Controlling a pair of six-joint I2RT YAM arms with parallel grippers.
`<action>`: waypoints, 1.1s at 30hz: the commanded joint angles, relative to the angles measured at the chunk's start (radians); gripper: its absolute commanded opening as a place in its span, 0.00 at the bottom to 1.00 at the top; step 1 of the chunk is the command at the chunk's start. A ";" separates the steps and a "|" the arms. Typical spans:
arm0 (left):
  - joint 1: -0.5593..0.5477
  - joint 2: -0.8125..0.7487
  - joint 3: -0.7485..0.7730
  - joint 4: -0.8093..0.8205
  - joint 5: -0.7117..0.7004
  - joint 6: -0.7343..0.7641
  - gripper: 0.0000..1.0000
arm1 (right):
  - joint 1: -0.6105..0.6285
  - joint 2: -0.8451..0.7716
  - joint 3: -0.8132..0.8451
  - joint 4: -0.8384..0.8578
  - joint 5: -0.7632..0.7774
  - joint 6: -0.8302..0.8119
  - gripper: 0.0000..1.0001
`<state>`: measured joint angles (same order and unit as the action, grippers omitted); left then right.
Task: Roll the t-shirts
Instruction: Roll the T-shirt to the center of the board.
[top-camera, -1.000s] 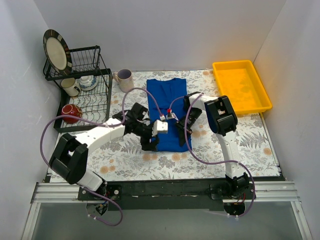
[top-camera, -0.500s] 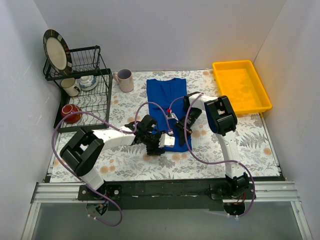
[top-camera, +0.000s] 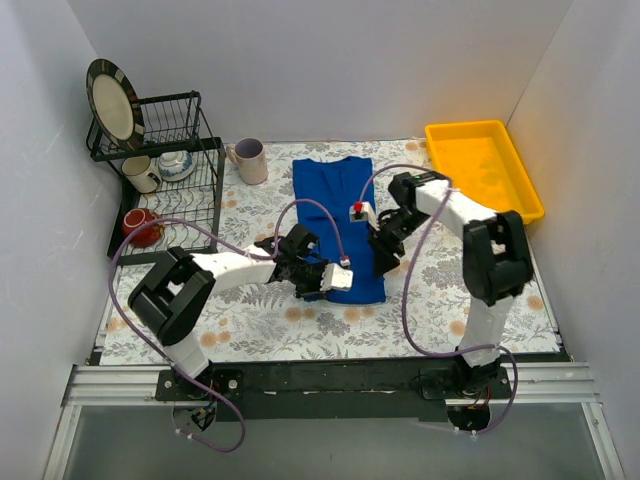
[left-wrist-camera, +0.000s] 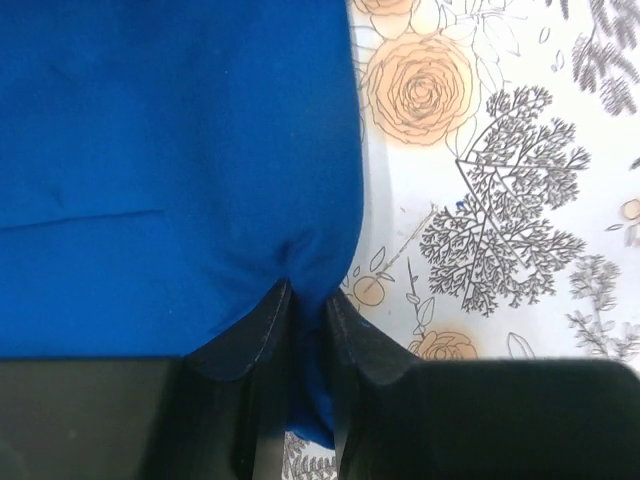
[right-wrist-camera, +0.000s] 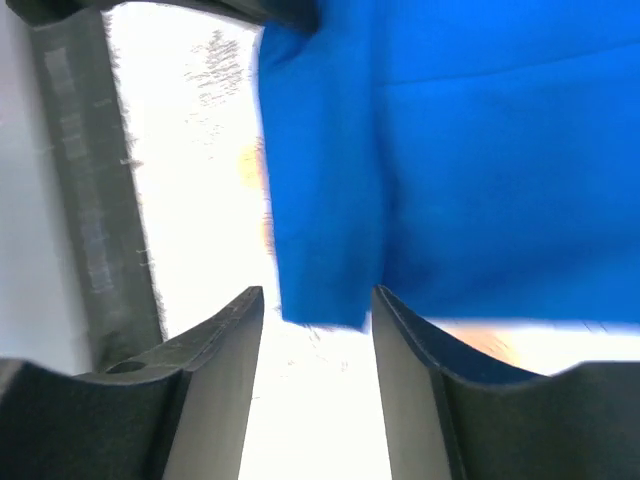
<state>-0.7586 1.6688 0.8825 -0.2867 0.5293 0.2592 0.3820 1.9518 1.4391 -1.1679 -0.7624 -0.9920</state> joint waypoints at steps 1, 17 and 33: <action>0.054 0.104 0.117 -0.305 0.229 -0.095 0.13 | -0.032 -0.258 -0.158 0.277 0.074 0.062 0.59; 0.159 0.198 0.262 -0.405 0.477 -0.182 0.12 | 0.214 -0.745 -0.739 0.858 0.192 0.129 0.88; 0.196 0.261 0.315 -0.446 0.520 -0.175 0.12 | 0.321 -0.699 -0.879 1.090 0.307 0.118 0.82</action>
<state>-0.5705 1.9175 1.1625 -0.7094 1.0069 0.0628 0.6971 1.2385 0.5774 -0.2195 -0.5014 -0.8680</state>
